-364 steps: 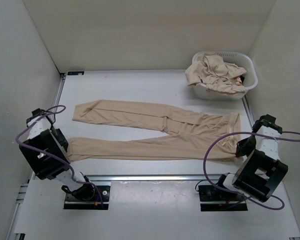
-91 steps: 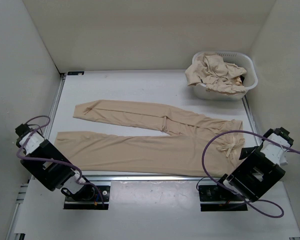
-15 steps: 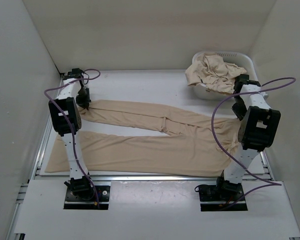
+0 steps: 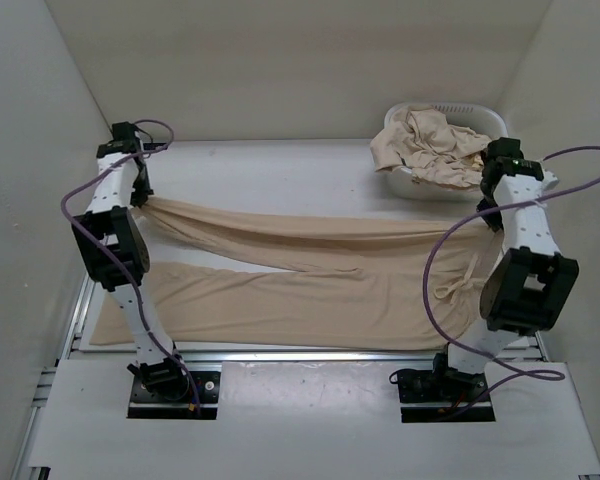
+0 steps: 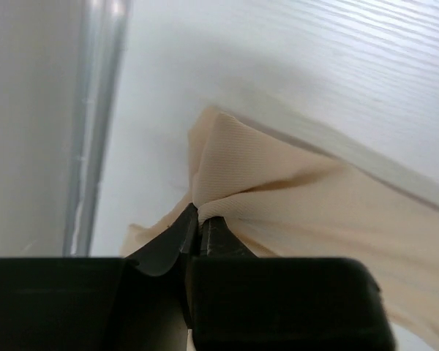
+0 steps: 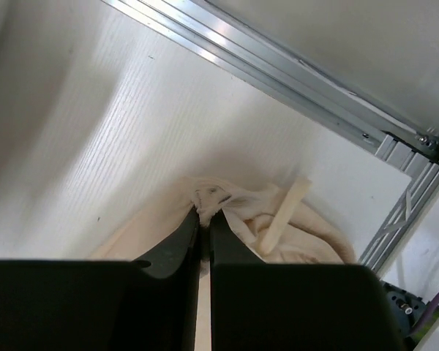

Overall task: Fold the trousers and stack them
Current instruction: Fold the trousers

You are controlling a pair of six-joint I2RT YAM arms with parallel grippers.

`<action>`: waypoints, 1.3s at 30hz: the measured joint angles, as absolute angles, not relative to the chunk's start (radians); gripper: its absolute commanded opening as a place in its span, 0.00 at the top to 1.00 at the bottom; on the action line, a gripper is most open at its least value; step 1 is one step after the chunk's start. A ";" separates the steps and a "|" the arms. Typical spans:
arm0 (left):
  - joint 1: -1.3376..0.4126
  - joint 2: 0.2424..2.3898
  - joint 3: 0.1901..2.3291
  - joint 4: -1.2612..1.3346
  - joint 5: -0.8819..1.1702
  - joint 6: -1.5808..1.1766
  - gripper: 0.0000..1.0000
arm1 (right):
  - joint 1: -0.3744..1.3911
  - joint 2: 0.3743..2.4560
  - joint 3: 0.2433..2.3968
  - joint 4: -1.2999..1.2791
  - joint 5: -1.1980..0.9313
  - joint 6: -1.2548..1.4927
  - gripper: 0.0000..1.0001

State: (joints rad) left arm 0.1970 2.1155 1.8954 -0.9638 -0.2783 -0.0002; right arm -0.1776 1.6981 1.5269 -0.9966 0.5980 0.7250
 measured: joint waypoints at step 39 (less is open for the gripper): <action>0.625 1.608 1.106 -0.826 -0.243 0.001 0.48 | -0.230 1.280 1.063 -0.962 0.326 0.670 1.00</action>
